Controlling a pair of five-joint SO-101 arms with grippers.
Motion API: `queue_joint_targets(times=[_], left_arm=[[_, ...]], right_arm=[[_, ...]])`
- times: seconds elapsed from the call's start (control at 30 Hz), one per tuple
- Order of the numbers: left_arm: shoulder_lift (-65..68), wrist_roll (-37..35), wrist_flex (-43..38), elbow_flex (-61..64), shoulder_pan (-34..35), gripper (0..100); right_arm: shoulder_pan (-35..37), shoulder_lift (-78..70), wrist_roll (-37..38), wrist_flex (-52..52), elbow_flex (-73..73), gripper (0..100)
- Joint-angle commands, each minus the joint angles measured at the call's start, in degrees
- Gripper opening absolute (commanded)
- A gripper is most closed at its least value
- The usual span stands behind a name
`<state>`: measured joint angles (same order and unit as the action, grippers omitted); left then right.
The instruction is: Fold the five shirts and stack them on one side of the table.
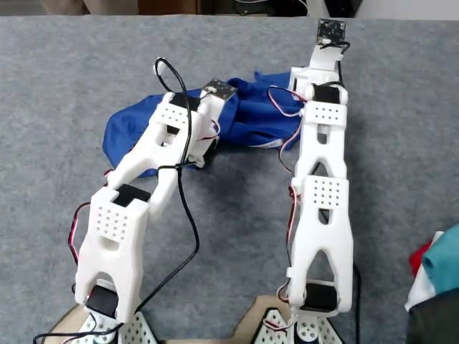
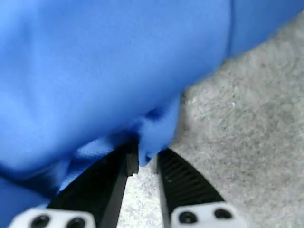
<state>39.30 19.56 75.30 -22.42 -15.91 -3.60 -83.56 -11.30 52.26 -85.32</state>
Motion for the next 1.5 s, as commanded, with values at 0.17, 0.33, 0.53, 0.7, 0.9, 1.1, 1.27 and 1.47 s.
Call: queue_joint_targets(times=[0.17, 0.33, 0.53, 0.7, 0.9, 1.1, 1.27, 1.47], left_arm=[[-0.8, 0.4, 1.8, -12.4, 2.0, 2], [-1.8, 0.5, 9.5, -27.4, 4.3, 2], [-1.8, 0.5, 20.6, -49.4, 6.9, 2], [-1.9, 0.5, 25.6, -63.8, 7.1, 2], [-2.2, 0.2, 25.6, -71.1, 7.6, 2], [-11.6, 0.1, 25.6, -67.3, 7.6, 2], [-25.3, 0.1, 25.6, -58.9, 9.4, 2], [-45.6, 0.5, 25.6, -46.1, 14.9, 2]], right_arm=[[-0.7, 0.4, -0.3, -1.1, -3.1, 0.5], [-0.2, 0.6, -0.7, 2.5, -7.7, 0.5], [1.6, 8.1, -1.9, 8.8, -9.5, 0.5], [1.5, 17.4, -4.5, 11.8, -10.1, 0.5], [1.5, 29.5, -4.1, 13.1, -9.6, 0.5], [1.3, 39.6, -4.0, 16.5, -10.0, 0.5], [1.2, 48.5, -4.0, 17.9, -9.9, 0.5], [1.1, 57.6, -4.0, 21.1, -9.5, 0.5]])
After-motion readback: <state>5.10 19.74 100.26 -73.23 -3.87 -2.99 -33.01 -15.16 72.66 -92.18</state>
